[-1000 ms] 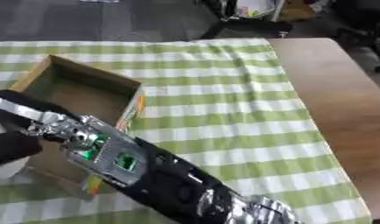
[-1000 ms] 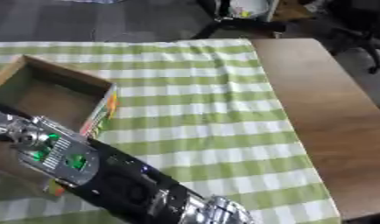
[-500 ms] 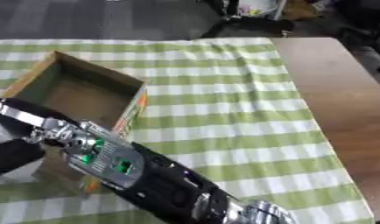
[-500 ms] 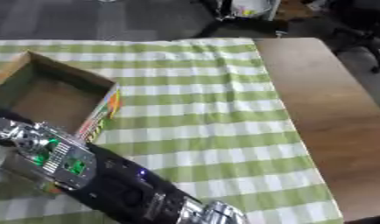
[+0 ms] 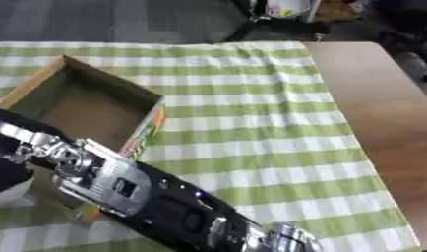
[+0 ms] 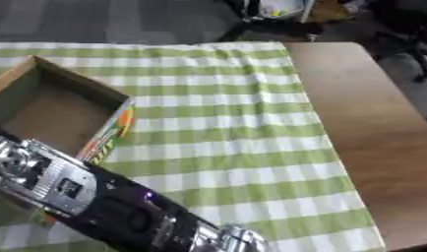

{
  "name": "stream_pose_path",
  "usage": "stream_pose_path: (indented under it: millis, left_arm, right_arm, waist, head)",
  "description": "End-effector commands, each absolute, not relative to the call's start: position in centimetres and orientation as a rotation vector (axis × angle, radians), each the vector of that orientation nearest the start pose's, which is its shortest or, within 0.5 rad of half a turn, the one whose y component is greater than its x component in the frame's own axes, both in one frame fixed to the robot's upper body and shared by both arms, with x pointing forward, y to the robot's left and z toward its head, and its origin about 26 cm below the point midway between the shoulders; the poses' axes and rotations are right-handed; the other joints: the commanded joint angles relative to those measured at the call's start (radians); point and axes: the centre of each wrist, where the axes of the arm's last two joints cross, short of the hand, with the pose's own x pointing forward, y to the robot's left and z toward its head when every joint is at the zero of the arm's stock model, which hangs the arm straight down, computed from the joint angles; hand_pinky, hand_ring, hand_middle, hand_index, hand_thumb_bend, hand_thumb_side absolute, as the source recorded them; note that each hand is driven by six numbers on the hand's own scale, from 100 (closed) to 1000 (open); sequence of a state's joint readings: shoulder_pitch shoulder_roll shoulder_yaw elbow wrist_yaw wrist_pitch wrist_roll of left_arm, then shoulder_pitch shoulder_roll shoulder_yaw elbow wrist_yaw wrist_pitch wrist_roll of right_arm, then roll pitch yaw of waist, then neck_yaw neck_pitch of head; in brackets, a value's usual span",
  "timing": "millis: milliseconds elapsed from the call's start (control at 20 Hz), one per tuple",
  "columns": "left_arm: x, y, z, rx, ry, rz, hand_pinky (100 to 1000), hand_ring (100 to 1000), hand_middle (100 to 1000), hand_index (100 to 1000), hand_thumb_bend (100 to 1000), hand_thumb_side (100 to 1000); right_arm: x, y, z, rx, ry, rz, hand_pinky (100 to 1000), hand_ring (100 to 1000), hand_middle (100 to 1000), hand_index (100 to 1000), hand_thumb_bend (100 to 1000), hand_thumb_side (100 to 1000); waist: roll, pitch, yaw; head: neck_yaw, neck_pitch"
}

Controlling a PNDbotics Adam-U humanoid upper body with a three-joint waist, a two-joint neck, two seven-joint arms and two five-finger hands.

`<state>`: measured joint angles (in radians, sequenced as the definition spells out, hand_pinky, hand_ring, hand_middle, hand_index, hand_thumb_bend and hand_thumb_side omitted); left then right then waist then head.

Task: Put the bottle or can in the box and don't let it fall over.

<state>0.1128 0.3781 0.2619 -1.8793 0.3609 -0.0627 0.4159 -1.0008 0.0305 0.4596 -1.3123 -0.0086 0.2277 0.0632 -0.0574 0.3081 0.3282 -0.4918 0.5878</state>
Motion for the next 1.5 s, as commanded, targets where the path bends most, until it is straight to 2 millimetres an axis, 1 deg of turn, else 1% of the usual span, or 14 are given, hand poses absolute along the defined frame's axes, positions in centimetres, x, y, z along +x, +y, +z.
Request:
stream_pose_path:
  millis: [50, 250, 350, 500, 700, 900, 1100, 1200, 1250, 1300, 1350, 1400, 1450, 1500]
  left_arm:
    - [23.6, 38.6, 10.2, 0.489, -1.887, 0.438, 1000, 534, 711, 783, 169, 853]
    - [23.6, 38.6, 10.2, 0.489, -1.886, 0.437, 1000, 533, 711, 783, 168, 853]
    - [23.5, 38.6, 10.2, 0.489, -1.887, 0.436, 1000, 532, 711, 783, 168, 853]
    - [23.5, 38.5, 10.2, 0.488, -1.888, 0.437, 1000, 531, 711, 782, 166, 853]
    - [23.6, 38.4, 10.2, 0.485, -1.893, 0.437, 1000, 531, 712, 782, 165, 853]
    - [23.7, 38.3, 10.4, 0.481, -1.902, 0.437, 1000, 530, 712, 782, 164, 853]
    - [23.7, 38.2, 10.3, 0.478, -1.899, 0.441, 1000, 529, 712, 782, 164, 855]
    - [23.7, 38.2, 10.2, 0.476, -1.898, 0.440, 1000, 529, 713, 782, 164, 856]
    - [23.7, 38.2, 10.2, 0.475, -1.897, 0.440, 1000, 529, 713, 782, 164, 856]
    - [23.7, 38.2, 10.2, 0.475, -1.896, 0.440, 1000, 529, 713, 782, 164, 856]
    - [23.7, 38.2, 10.2, 0.474, -1.895, 0.439, 1000, 529, 713, 782, 163, 856]
    - [23.7, 38.2, 10.1, 0.473, -1.894, 0.438, 1000, 529, 713, 782, 164, 857]
    - [23.6, 38.2, 10.1, 0.473, -1.893, 0.438, 1000, 529, 713, 782, 164, 857]
    - [23.6, 38.2, 10.1, 0.473, -1.892, 0.438, 1000, 529, 713, 782, 164, 857]
  right_arm:
    - [37.6, 0.1, 26.3, 0.346, -1.991, 0.895, 965, 904, 518, 432, 100, 100]
    - [38.0, -0.9, 28.2, 0.322, -2.032, 0.840, 964, 904, 519, 427, 100, 100]
    - [38.5, -1.5, 28.6, 0.289, -2.045, 0.815, 963, 902, 519, 425, 100, 100]
    - [39.6, -2.3, 28.7, 0.232, -2.055, 0.788, 961, 901, 520, 425, 100, 100]
    - [41.2, -3.2, 28.1, 0.154, -2.055, 0.771, 961, 906, 534, 431, 100, 100]
    - [42.8, -4.1, 26.7, 0.093, -2.050, 0.756, 960, 917, 566, 441, 100, 100]
    - [43.9, -4.8, 25.4, 0.054, -2.048, 0.748, 958, 928, 600, 461, 100, 101]
    - [44.2, -5.0, 25.0, 0.044, -2.049, 0.746, 957, 937, 621, 494, 100, 108]
    - [44.3, -5.1, 24.9, 0.040, -2.051, 0.745, 955, 948, 654, 532, 100, 100]
    - [44.4, -5.2, 24.8, 0.035, -2.054, 0.745, 954, 966, 717, 607, 100, 100]
    - [44.5, -5.3, 24.7, 0.026, -2.058, 0.747, 955, 976, 746, 642, 100, 100]
    - [44.5, -5.4, 24.7, 0.015, -2.064, 0.751, 958, 1000, 814, 724, 100, 100]
    - [44.5, -5.5, 24.8, -0.002, -2.072, 0.764, 965, 1000, 884, 807, 100, 100]
    - [44.6, -5.6, 24.8, -0.019, -2.079, 0.787, 977, 1000, 965, 910, 100, 100]
  waist:
    - [0.014, -0.013, 0.000]
    - [0.017, -0.011, -0.002]
    - [0.018, -0.008, -0.001]
    - [0.021, -0.001, 0.003]
    - [0.022, 0.010, 0.012]
    - [0.024, 0.021, 0.020]
    - [0.025, 0.031, 0.024]
    - [0.026, 0.033, 0.024]
    - [0.027, 0.034, 0.023]
    - [0.027, 0.034, 0.023]
    - [0.028, 0.034, 0.023]
    - [0.028, 0.035, 0.023]
    - [0.029, 0.034, 0.022]
    - [0.029, 0.034, 0.022]
  head:
    - [0.000, -0.004]
    - [0.001, -0.007]
    - [0.001, -0.011]
    - [0.002, -0.019]
    - [0.003, -0.027]
    - [0.003, -0.037]
    - [0.004, -0.046]
    - [0.004, -0.048]
    - [0.004, -0.049]
    - [0.004, -0.050]
    - [0.005, -0.050]
    - [0.006, -0.049]
    - [0.006, -0.049]
    - [0.006, -0.049]
